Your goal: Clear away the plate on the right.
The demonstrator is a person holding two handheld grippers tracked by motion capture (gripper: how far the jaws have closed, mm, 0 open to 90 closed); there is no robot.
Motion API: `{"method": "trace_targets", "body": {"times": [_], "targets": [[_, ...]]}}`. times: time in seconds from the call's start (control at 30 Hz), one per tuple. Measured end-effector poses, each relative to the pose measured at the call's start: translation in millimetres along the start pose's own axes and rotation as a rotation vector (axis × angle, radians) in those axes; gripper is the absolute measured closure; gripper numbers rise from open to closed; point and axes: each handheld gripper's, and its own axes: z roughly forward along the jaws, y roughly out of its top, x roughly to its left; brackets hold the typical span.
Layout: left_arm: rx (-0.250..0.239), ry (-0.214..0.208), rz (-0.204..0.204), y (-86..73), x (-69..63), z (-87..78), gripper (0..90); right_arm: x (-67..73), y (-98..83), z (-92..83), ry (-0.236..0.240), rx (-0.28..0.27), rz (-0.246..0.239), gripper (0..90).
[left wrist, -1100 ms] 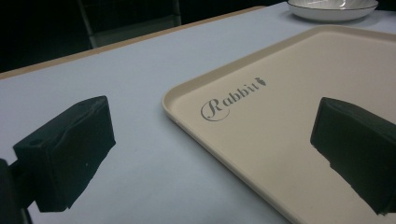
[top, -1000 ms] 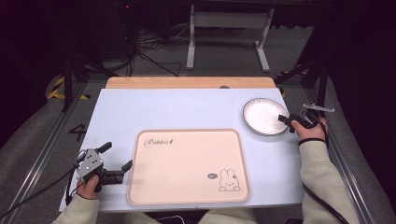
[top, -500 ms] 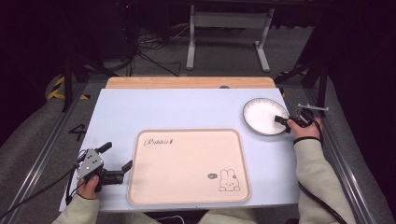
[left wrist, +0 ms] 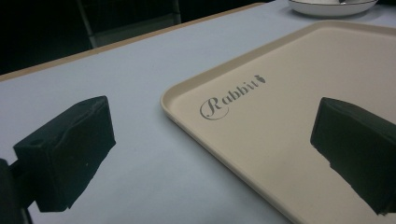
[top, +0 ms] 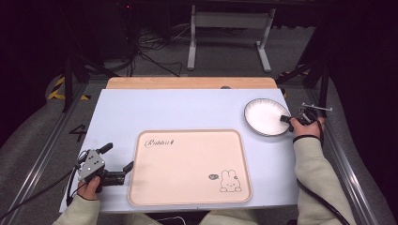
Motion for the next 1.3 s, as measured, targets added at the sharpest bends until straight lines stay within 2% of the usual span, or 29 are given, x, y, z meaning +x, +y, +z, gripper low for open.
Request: {"method": "trace_targets", "body": {"times": [0.07,0.13,0.23,0.37,0.5,0.73,0.8,0.9,1.0,1.1,1.3], "targets": [[0.000,0.000,0.000,0.0,-0.1,0.0,0.3,-2.4,-0.1,-0.5,0.009,-0.011,0.045,75.2],[0.000,-0.001,0.000,0.0,0.0,0.0,0.3,-1.2,-0.3,-1.6,0.002,-0.013,0.063,76.3],[-0.001,0.000,0.000,0.0,-0.1,0.2,0.3,2.0,-0.5,-3.4,-0.019,-0.013,0.073,77.1],[-0.001,0.001,0.002,0.0,-0.4,0.3,0.3,1.3,-1.6,-6.2,-0.006,-0.029,0.094,79.6],[-0.001,0.001,0.002,0.0,-0.5,0.3,0.3,2.9,-1.3,-10.9,0.001,-0.042,0.085,81.3],[-0.003,0.000,0.002,-0.1,-0.6,0.5,0.3,9.6,2.6,-17.4,-0.015,-0.056,0.061,83.2],[-0.003,0.000,0.003,-0.1,-0.6,0.4,0.3,10.9,3.7,-19.6,-0.009,-0.065,0.063,83.8],[-0.002,0.001,0.003,-0.1,-0.6,0.3,0.3,14.4,5.2,-22.4,-0.010,-0.083,0.034,84.3],[-0.002,0.001,0.004,0.0,-0.6,0.3,0.3,16.0,6.4,-24.8,-0.002,-0.094,0.042,85.0],[-0.004,0.001,0.003,-0.1,-0.6,0.4,0.3,21.4,9.4,-28.7,0.008,-0.118,0.030,85.7],[-0.002,-0.001,0.011,0.0,-0.1,0.0,0.3,25.4,14.2,-32.4,0.003,-0.102,-0.009,85.7]]}}
